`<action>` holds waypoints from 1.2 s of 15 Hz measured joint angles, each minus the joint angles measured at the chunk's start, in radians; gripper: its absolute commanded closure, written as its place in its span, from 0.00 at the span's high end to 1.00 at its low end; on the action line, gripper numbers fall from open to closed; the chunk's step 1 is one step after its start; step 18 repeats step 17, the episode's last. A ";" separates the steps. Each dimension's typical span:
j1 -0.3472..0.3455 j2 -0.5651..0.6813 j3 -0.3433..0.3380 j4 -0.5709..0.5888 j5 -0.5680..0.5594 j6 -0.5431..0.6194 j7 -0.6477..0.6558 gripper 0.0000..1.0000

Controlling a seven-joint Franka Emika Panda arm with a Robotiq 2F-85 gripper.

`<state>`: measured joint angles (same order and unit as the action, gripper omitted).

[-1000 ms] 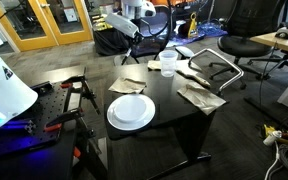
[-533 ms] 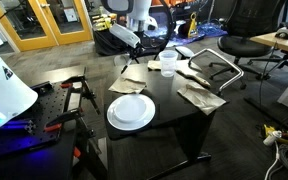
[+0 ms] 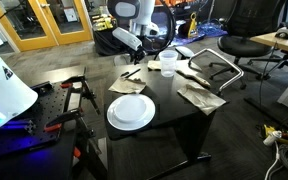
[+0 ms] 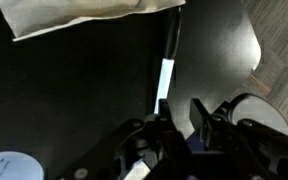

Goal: Pick up the pen from the plastic cup and put it on the table.

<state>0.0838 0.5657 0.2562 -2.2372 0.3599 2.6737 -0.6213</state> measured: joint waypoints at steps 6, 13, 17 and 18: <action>-0.033 -0.015 0.041 0.011 -0.074 0.003 0.046 1.00; -0.041 -0.135 0.051 -0.021 -0.088 0.009 0.062 1.00; -0.041 -0.171 0.051 -0.042 -0.088 0.009 0.062 1.00; -0.041 -0.171 0.051 -0.042 -0.088 0.009 0.062 1.00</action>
